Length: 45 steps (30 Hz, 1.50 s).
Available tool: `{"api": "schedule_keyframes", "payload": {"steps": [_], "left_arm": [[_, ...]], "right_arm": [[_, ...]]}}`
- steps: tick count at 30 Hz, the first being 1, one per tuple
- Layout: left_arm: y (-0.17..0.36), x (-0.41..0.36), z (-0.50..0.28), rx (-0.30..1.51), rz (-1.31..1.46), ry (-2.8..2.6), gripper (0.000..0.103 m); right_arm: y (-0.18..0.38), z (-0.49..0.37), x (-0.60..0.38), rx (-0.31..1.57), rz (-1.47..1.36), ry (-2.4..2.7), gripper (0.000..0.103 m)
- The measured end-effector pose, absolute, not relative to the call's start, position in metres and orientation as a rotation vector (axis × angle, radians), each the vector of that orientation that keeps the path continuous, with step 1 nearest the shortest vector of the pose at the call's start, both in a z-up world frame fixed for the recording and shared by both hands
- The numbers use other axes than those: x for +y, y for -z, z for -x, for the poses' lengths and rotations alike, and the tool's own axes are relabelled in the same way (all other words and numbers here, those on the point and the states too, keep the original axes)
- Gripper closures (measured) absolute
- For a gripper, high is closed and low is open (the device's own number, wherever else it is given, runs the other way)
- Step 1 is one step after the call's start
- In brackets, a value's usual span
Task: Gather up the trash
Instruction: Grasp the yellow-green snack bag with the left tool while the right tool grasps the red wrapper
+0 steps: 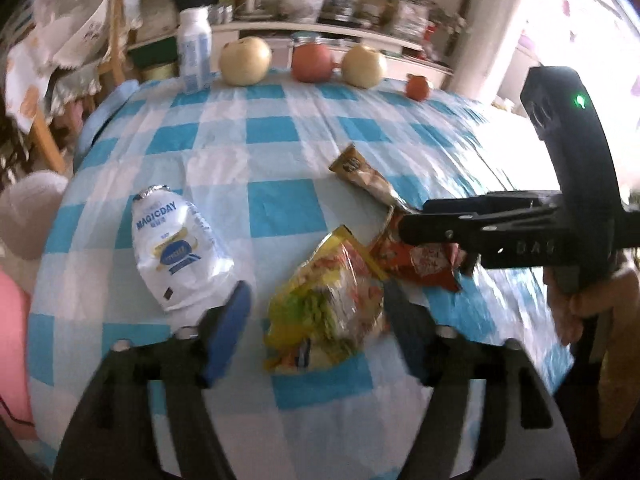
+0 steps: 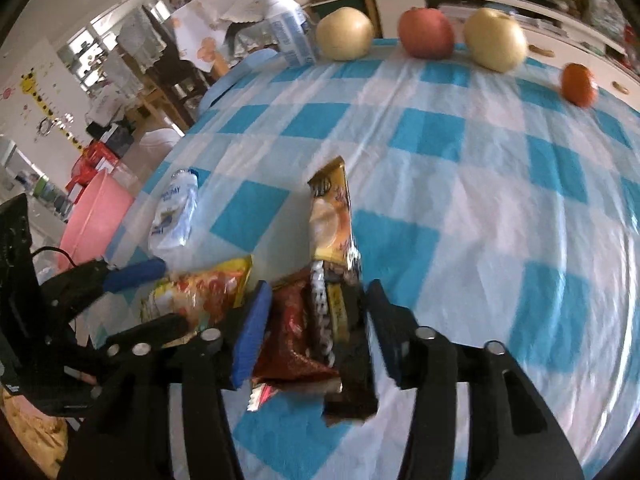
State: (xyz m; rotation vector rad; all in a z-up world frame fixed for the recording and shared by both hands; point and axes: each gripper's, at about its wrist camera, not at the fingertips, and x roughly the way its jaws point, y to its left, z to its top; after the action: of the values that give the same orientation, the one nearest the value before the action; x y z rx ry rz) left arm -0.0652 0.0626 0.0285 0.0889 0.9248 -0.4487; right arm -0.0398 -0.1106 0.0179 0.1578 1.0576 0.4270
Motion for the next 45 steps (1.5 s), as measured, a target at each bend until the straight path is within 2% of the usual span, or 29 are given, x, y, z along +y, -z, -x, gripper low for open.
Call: {"api": "schedule_keyframes", "payload": {"steps": [1,3,10,18,21,29,33,38,44,45], "left_arm": [[-0.030,0.060,0.071,0.914,-0.135,0.472,0.029],[-0.033,0.057,0.079,0.880,-0.217,0.482,0.024],[-0.031,0.046,0.076,0.855,-0.338,0.546,0.022],[-0.014,0.032,0.066,0.894,-0.382,0.555,0.023],[-0.008,0.030,0.064,0.911,-0.366,0.550,0.031],[-0.004,0.032,0.069,0.871,-0.271,0.512,0.038],[-0.005,0.041,0.072,0.855,-0.209,0.482,0.051],[-0.007,0.053,0.070,0.856,-0.145,0.452,0.054],[-0.011,0.073,0.067,0.862,-0.074,0.408,0.056],[-0.011,0.076,0.066,0.860,-0.065,0.404,0.056]], "right_arm": [[-0.019,0.045,-0.112,1.052,-0.162,-0.418,0.035],[-0.021,0.054,-0.112,1.038,-0.152,-0.393,0.031],[-0.038,0.078,-0.094,0.933,-0.064,-0.421,0.031],[-0.022,0.075,-0.079,0.964,0.040,-0.429,0.031],[-0.017,0.075,-0.076,0.967,0.080,-0.424,0.034],[-0.013,0.073,-0.079,0.967,0.092,-0.413,0.039],[-0.015,0.074,-0.077,0.955,0.107,-0.409,0.040],[-0.016,0.073,-0.073,0.933,0.132,-0.394,0.040],[-0.018,0.072,-0.074,0.912,0.132,-0.377,0.053],[-0.017,0.071,-0.074,0.912,0.139,-0.369,0.060]]}}
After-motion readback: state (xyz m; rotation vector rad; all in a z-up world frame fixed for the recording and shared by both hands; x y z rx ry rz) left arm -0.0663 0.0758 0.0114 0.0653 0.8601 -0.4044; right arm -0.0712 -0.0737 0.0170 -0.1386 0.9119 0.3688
